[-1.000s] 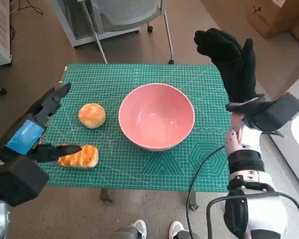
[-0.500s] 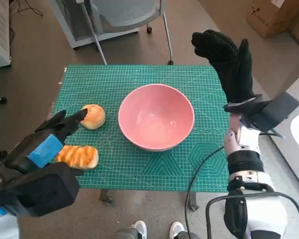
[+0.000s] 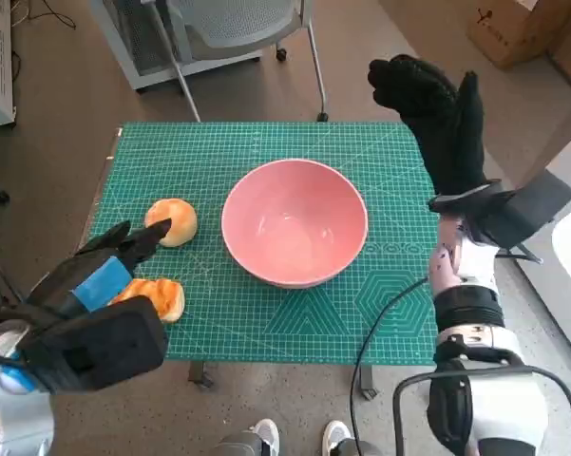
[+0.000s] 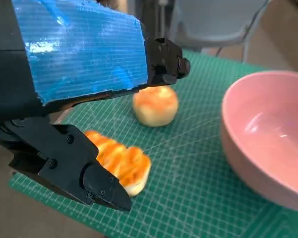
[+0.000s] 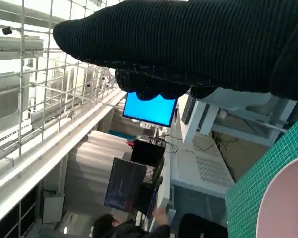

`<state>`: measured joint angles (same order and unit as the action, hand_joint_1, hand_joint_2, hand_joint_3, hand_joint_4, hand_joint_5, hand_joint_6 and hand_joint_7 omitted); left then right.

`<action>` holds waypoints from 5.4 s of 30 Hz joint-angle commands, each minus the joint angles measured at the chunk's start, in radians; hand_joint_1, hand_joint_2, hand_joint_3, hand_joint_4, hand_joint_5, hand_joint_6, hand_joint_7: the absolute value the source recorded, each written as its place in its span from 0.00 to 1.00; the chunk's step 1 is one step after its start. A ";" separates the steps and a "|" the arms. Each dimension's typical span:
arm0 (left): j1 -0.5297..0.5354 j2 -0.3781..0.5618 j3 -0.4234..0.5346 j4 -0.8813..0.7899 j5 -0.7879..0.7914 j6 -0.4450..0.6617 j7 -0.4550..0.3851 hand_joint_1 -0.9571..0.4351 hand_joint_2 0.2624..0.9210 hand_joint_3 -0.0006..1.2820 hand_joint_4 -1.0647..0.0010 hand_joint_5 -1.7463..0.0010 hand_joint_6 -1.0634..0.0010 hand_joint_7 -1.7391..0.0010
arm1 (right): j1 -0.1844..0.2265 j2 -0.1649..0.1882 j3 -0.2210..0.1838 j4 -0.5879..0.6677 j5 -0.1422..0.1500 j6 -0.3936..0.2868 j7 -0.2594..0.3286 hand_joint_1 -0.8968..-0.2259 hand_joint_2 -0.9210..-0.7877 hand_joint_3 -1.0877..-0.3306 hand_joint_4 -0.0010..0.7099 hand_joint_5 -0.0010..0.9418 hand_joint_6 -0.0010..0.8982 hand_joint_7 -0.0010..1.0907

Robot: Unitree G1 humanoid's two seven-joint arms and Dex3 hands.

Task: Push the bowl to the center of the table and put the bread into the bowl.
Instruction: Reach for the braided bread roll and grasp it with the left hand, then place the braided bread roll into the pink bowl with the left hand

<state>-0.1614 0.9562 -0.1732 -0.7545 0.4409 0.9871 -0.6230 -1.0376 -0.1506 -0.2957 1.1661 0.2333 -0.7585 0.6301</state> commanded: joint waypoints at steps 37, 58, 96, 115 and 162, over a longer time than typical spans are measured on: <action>-0.109 -0.180 -0.287 0.544 0.310 -0.087 0.102 0.69 0.66 0.02 0.81 0.99 0.66 0.98 | 0.044 -0.015 -0.012 -0.006 0.018 0.052 0.007 0.29 0.00 0.57 0.33 0.00 0.42 0.01; -0.064 -0.167 -0.225 0.538 0.299 -0.245 0.068 0.81 0.94 0.03 0.28 0.39 0.32 0.62 | 0.050 -0.015 -0.017 -0.013 0.046 0.058 0.039 0.31 0.00 0.57 0.32 0.00 0.42 0.00; -0.042 -0.139 0.033 0.196 0.407 -0.324 -0.032 0.69 0.99 0.02 0.29 0.38 0.36 0.36 | 0.066 -0.017 0.017 -0.011 0.017 0.015 0.013 0.34 0.00 0.55 0.34 0.01 0.43 0.00; -0.346 -0.233 -0.044 0.249 0.451 -0.409 -0.070 0.69 0.98 0.00 0.23 0.43 0.33 0.37 | 0.066 -0.013 0.012 -0.007 0.040 -0.003 0.051 0.34 0.00 0.51 0.32 0.00 0.42 0.00; -1.023 -0.718 -0.349 1.621 0.384 -0.774 0.258 0.69 0.80 0.41 0.68 0.03 0.50 0.31 | 0.121 -0.042 0.011 0.008 0.017 -0.085 0.014 0.36 0.00 0.49 0.27 0.00 0.34 0.00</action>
<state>-1.1616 0.2307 -0.5195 0.8298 0.8446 0.2591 -0.4042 -0.9467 -0.1882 -0.2876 1.1556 0.2670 -0.8483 0.6550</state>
